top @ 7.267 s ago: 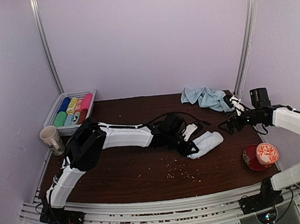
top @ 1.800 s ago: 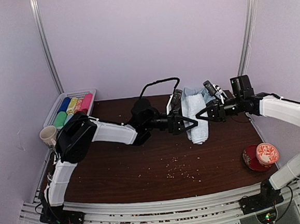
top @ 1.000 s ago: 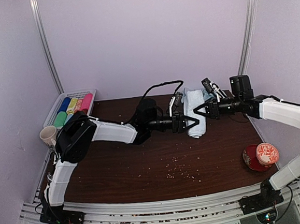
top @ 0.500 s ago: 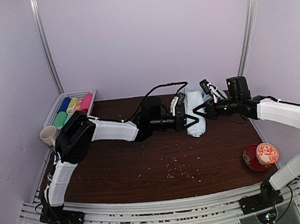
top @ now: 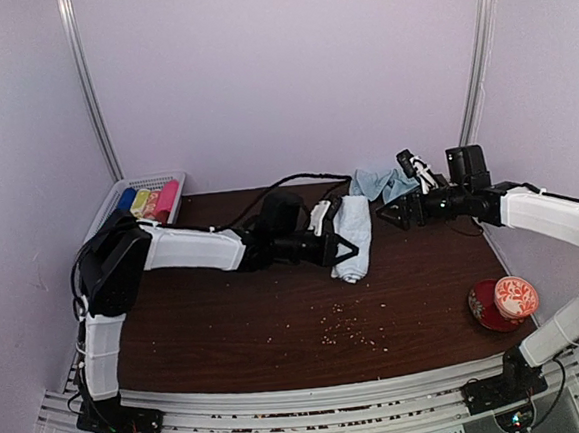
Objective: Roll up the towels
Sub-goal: Pass from the right arm to the left, then place the towel in the storage box.
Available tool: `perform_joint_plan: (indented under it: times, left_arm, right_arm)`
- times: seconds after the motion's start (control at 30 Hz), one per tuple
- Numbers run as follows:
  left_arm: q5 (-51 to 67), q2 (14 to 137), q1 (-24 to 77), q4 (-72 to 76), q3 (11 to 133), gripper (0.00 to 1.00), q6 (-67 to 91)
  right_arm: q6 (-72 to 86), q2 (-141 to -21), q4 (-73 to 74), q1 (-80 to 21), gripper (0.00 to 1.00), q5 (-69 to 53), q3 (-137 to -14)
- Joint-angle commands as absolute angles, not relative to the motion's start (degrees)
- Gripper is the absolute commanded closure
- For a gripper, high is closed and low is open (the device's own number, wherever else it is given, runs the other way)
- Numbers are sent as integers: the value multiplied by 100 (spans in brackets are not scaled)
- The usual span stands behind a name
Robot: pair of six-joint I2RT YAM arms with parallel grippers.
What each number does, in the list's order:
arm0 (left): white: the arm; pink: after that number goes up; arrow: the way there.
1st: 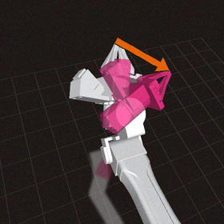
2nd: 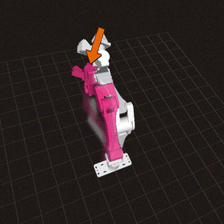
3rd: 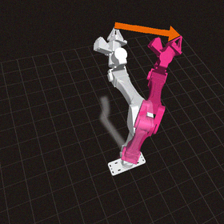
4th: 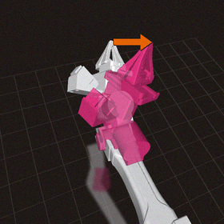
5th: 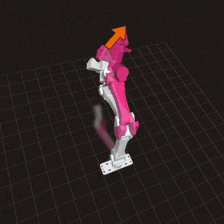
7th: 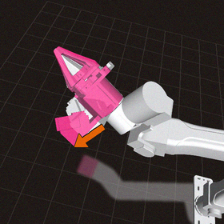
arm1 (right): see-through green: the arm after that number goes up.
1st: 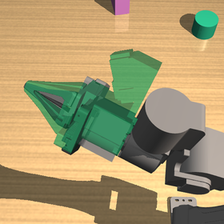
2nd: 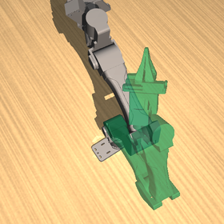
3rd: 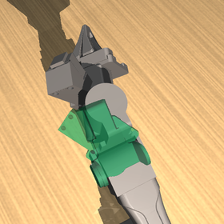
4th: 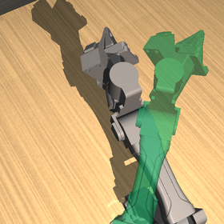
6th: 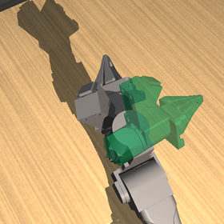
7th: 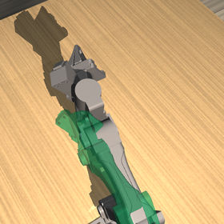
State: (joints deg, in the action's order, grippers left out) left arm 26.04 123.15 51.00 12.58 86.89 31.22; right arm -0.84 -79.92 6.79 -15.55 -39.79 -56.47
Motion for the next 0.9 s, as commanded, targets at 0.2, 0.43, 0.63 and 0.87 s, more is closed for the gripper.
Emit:
perform_joint_plan:
  times: [0.2, 0.43, 0.63, 0.87]
  left_arm:
    - [999, 10517, 3557, -1771, 8498, 100, 1672]
    - [355, 10330, 2216, -3497, 9252, 100, 841]
    - [199, 10748, 1186, -4507, 10535, 100, 486]
    - [356, 11675, 202, -5720, 12007, 100, 130]
  right_arm:
    - [-321, -7784, 882, -1225, 0, -3499, -5750]
    - [-370, -7780, 838, -1222, 0, -3432, -5670]
    - [-385, -7788, 835, -1222, 0, -3540, -5651]
    - [-399, -7752, 844, -1217, 0, -3648, -5633]
